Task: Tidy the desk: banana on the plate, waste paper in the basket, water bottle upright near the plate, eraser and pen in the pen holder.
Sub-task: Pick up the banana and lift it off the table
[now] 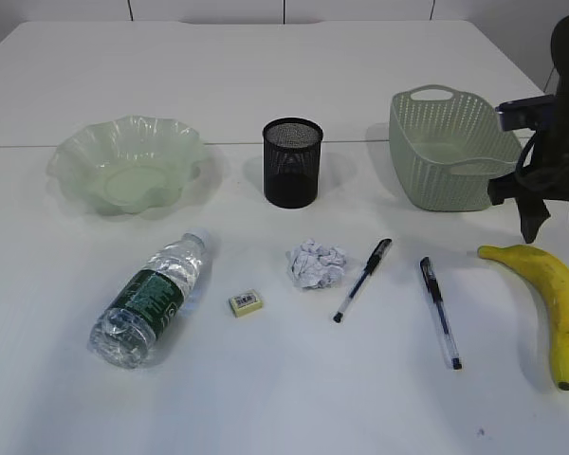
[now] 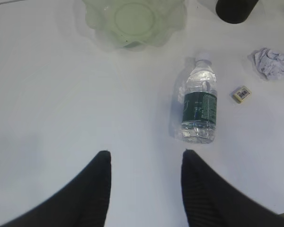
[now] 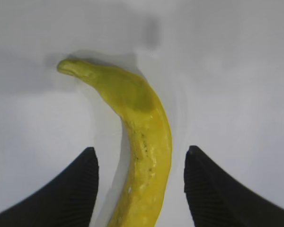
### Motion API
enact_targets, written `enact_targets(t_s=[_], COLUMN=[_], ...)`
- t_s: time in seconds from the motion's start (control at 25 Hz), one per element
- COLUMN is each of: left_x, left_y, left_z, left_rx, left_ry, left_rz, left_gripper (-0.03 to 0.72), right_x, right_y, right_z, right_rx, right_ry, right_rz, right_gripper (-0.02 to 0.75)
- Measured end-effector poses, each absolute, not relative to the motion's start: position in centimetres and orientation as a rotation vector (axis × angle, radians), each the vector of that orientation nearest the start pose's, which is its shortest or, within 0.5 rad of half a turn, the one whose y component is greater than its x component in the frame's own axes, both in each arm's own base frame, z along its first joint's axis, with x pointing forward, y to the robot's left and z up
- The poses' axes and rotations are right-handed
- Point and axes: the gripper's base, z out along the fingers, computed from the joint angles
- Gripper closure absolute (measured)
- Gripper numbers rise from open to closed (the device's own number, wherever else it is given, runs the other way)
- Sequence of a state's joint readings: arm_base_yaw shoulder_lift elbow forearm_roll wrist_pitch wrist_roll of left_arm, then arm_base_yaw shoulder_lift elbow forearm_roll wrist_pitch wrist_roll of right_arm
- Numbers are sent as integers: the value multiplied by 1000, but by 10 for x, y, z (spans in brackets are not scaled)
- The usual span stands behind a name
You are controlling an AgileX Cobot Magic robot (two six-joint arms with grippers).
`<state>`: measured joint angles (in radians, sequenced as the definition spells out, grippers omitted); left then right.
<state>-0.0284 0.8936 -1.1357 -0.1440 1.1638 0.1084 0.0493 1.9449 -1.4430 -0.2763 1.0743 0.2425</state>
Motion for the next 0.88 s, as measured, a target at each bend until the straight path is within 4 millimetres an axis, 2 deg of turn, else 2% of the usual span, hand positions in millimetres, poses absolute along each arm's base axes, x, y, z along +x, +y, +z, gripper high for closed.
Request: enact_targets(t_s=[0.32,0.64,0.88], left_x=[144,143,143], left_y=[-16,-16,-16], left_z=[402,402,402], left_rx=[157,158,158], left_ry=[2394,2402,2402], left_rz=[-148,-149,-149], left_gripper=[347,347,347], right_x=[392,396,396], right_y=[-2,-4,-15], right_z=[172,163,157], right_rx=[73,46,77], right_ry=[3082,3085,3100], right_rz=[-365,-397,-413], right_gripper=[307,307,307])
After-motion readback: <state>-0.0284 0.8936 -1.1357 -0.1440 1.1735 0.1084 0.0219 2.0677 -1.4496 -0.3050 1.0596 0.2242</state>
